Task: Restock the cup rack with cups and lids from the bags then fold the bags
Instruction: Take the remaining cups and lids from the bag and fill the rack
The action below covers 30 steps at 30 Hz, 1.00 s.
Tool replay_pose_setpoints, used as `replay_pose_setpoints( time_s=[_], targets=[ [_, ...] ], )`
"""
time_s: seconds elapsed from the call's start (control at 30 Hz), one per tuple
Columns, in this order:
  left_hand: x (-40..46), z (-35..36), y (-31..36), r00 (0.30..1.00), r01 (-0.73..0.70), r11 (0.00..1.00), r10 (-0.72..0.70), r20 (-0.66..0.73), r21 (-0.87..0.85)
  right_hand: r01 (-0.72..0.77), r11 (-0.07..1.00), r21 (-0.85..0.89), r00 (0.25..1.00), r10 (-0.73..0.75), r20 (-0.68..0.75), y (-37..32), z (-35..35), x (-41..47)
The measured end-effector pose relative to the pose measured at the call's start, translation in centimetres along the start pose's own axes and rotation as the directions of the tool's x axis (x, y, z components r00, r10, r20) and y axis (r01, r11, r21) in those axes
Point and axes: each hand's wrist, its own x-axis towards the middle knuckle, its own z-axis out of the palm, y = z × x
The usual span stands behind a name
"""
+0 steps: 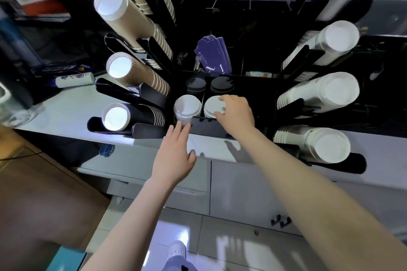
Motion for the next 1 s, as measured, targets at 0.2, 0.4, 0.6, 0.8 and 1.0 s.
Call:
replay_pose_setpoints(
  time_s=[0.2, 0.4, 0.6, 0.8, 1.0],
  targets=[
    [0.6, -0.7, -0.5, 1.000, -0.001, 0.999, 0.000, -0.020, -0.032, -0.107, 0.976, -0.188, 0.984, 0.131, 0.123, -0.6, 1.6, 2.9],
    [1.9, -0.7, -1.3, 1.000, -0.011, 0.999, 0.010, -0.014, -0.043, -0.144, 0.985, -0.093, 0.983, 0.153, 0.100, -0.6, 1.6, 3.4],
    [3.9, 0.5, -0.7, 0.994, -0.110, 0.994, 0.110, 0.020, 0.003, -0.114, 0.993, -0.018, 0.986, 0.115, 0.119, 0.0, 0.8, 3.0],
    [6.4, 1.9, -0.1, 0.987, -0.141, 0.962, 0.118, 0.112, 0.235, -0.087, 0.993, -0.080, 0.987, 0.097, 0.128, 0.1, 0.5, 2.8],
    [7.8, 2.6, -0.4, 0.984, -0.169, 0.936, 0.143, 0.107, 0.309, -0.045, 0.985, -0.164, 0.988, 0.068, 0.136, 0.3, 1.1, 2.7]
  ],
)
